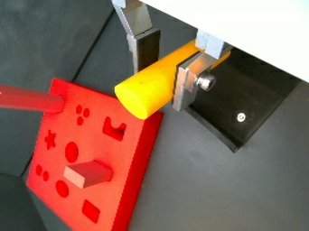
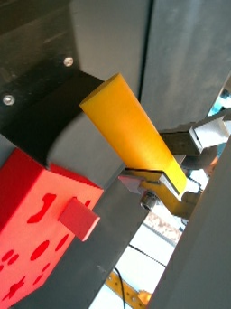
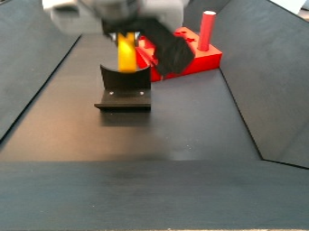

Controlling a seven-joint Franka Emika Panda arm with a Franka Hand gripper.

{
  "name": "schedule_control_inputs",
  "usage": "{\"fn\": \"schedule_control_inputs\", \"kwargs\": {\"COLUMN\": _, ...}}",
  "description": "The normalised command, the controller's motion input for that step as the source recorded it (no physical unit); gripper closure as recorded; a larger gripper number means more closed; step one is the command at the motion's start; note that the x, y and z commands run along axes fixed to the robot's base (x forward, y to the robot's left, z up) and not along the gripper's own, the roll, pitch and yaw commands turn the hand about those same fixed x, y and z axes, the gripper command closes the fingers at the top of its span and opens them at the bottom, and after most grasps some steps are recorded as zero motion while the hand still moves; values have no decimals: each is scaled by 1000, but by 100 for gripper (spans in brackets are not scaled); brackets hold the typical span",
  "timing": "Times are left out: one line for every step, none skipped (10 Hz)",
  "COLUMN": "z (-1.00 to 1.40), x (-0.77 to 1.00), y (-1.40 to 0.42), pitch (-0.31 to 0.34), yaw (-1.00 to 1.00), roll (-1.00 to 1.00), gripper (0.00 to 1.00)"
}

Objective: Pick up the oval object. Move up. Place the oval object on the fixture. Regrasp the oval object. Move to above the board. Insert the oval object.
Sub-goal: Place the oval object on the fixture.

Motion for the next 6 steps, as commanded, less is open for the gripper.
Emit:
{"fn": "schedule_control_inputs", "kwargs": {"z": -1000, "x": 182, "y": 140, "pitch": 120, "yaw": -216, "roll": -506, "gripper": 100}}
{"fn": "schedule_control_inputs", "kwargs": {"z": -1000, "x": 185, "y": 141, "pitch": 96, "yaw": -219, "roll": -400, "gripper": 100}}
{"fn": "schedule_control_inputs", "kwargs": {"z": -1000, "x": 194, "y": 134, "pitch": 48, "yaw": -209, "roll": -241, "gripper": 100}}
{"fn": "schedule_control_inputs", "kwargs": {"z": -957, "x": 187, "y": 128, "pitch": 18, "yaw": -197, "roll": -179, "gripper": 100}}
{"fn": "schedule_control_inputs", "kwargs": {"z": -693, "x": 145, "y": 99, "pitch": -18, "yaw": -173, "roll": -164, "gripper": 100}}
{"fn": "schedule_control_inputs", "kwargs": {"z": -573, "x": 129, "y": 89, "pitch": -29, "yaw": -157, "roll": -163, "gripper": 100}}
